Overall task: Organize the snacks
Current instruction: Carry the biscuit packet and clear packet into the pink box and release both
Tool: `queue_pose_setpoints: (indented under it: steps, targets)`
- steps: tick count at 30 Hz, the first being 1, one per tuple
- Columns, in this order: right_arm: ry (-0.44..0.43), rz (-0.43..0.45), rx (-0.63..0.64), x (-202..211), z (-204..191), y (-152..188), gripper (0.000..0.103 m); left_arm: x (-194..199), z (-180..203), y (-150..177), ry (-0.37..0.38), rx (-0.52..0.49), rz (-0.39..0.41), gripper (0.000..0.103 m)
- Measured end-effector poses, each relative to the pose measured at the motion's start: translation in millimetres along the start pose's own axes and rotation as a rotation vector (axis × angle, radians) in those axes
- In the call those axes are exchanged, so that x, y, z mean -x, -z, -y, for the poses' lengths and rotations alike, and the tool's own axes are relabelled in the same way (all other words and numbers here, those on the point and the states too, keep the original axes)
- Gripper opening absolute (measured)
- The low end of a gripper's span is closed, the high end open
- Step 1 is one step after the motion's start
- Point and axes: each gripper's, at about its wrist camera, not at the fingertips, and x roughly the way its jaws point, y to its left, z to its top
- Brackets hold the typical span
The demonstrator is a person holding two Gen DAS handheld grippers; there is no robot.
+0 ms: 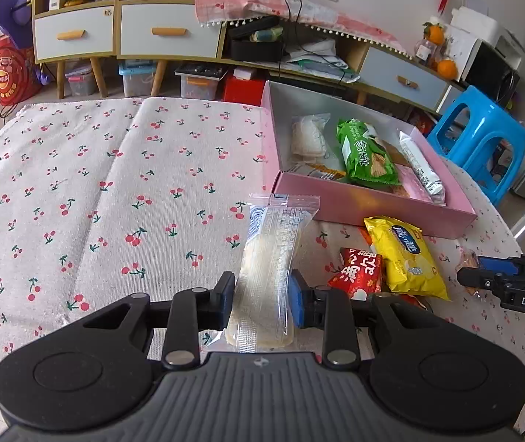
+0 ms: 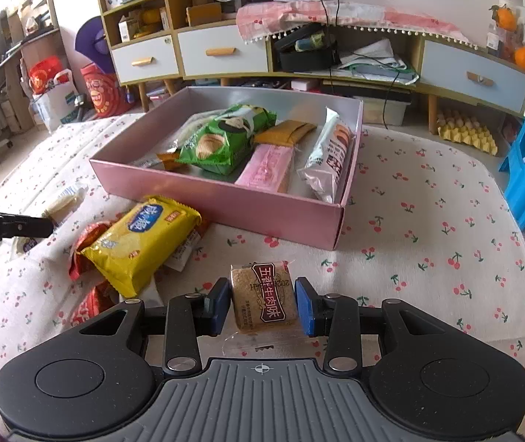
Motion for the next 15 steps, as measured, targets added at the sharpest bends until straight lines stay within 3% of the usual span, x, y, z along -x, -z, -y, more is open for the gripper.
queue_pose_setpoints:
  steps: [15]
  targets:
    - [-0.033, 0.050, -0.076, 12.3, -6.0, -20.3, 0.037, 12.4, 5.3, -7.2, 0.012, 0.035, 0.036, 0.028]
